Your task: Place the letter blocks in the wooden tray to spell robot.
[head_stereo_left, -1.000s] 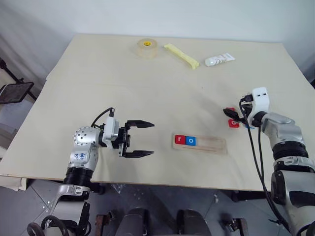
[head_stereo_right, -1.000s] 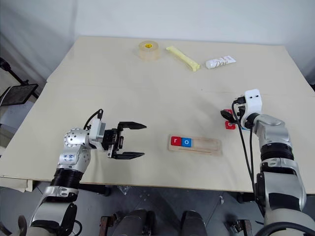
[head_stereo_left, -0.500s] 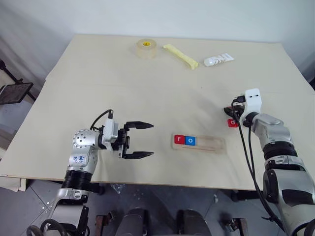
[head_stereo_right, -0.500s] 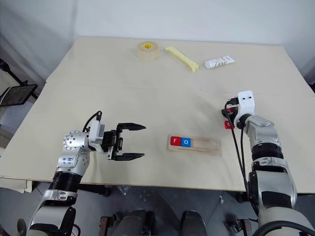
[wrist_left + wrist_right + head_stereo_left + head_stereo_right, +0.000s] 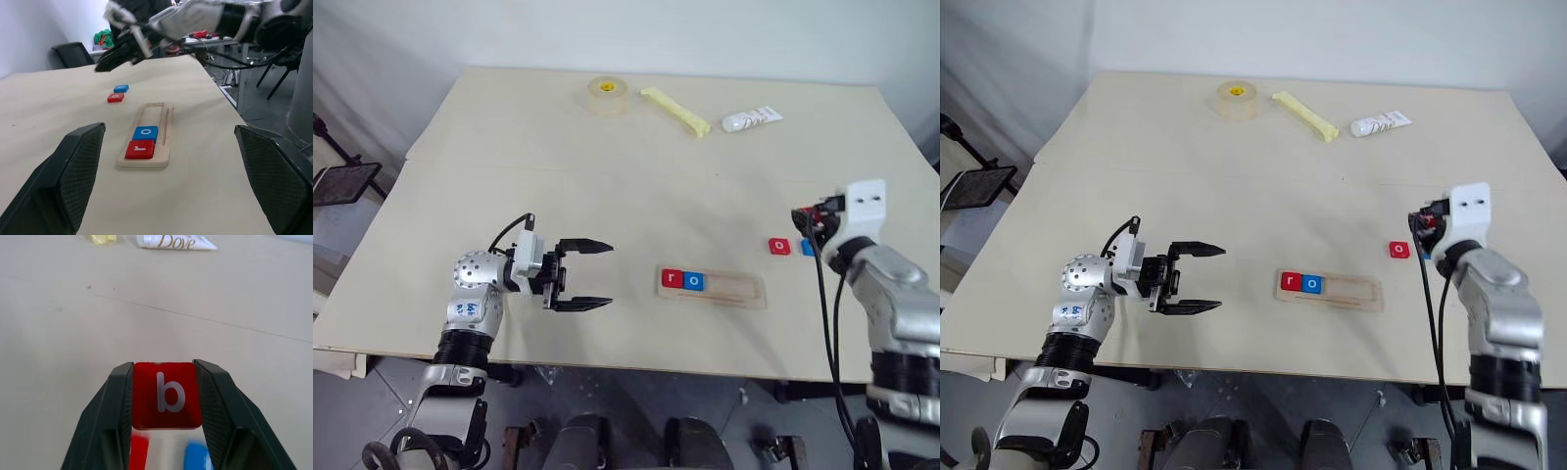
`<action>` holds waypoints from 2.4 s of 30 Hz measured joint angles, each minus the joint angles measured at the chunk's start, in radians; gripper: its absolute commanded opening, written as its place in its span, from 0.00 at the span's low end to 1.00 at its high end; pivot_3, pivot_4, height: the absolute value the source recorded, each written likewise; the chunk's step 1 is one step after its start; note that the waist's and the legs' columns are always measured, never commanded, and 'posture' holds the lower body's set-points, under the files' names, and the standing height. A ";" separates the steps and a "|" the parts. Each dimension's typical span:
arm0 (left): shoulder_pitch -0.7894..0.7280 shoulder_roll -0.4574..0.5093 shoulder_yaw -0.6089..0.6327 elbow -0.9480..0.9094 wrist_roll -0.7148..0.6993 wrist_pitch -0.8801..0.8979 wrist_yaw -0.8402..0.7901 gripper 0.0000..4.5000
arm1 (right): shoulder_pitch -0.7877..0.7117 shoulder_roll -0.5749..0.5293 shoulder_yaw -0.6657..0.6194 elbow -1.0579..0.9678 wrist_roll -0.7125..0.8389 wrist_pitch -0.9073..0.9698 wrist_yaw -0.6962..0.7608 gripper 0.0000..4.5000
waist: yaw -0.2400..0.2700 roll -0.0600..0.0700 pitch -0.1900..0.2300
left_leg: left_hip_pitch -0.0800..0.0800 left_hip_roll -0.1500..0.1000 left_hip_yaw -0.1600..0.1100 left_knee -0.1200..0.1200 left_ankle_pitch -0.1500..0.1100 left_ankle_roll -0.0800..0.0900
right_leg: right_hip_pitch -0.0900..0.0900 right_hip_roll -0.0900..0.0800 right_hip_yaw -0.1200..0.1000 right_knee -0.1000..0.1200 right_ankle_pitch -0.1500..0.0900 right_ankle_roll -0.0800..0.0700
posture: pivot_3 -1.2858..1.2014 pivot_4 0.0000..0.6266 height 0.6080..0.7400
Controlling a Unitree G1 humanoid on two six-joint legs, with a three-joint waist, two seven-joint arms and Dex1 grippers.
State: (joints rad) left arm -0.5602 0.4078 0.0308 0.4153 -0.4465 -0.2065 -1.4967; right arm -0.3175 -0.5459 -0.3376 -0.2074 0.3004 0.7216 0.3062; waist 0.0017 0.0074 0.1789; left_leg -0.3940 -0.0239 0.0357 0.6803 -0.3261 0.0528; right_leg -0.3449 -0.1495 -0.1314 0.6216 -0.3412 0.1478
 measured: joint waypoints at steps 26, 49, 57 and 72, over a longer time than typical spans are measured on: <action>-0.003 -0.008 -0.031 0.034 -0.022 -0.046 -0.004 1.00 | 0.330 0.205 -0.026 -0.275 0.032 0.064 -0.177 1.00 | -0.002 0.000 0.000 | 0.003 -0.001 0.002 0.000 0.000 0.000 | 0.001 0.000 0.003 0.000 0.000 0.000 | 0.52 0.24 1.00; 0.070 -0.011 -0.040 -0.035 -0.024 -0.044 -0.003 1.00 | 0.194 -0.538 0.136 0.147 0.033 -0.203 0.689 1.00 | -0.003 -0.001 0.000 | 0.003 0.001 0.004 0.000 0.000 0.001 | 0.006 0.001 0.001 -0.010 0.000 0.000 | 0.52 0.24 1.00; 0.131 -0.005 -0.036 -0.116 -0.024 -0.024 0.017 1.00 | 0.092 -0.535 0.301 0.288 -0.032 -0.272 0.807 1.00 | 0.017 -0.001 0.000 | 0.001 0.000 0.003 0.001 -0.001 0.002 | 0.005 0.000 0.000 -0.010 0.000 0.000 | 0.52 0.24 1.00; 0.132 -0.004 -0.032 -0.123 -0.023 -0.016 0.028 1.00 | 0.040 -0.543 0.333 0.302 -0.086 -0.262 0.825 0.33 | 0.022 0.000 0.001 | 0.001 0.000 0.004 0.002 -0.001 0.001 | 0.005 0.000 0.000 -0.011 0.000 0.000 | 0.52 0.24 1.00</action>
State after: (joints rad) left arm -0.4279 0.4043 -0.0010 0.2926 -0.4699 -0.2229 -1.4682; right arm -0.2780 -1.0891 -0.0048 0.0944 0.2141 0.4594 1.1308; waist 0.0232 0.0072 0.1795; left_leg -0.3928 -0.0234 0.0394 0.6821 -0.3268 0.0542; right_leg -0.3396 -0.1494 -0.1313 0.6110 -0.3412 0.1478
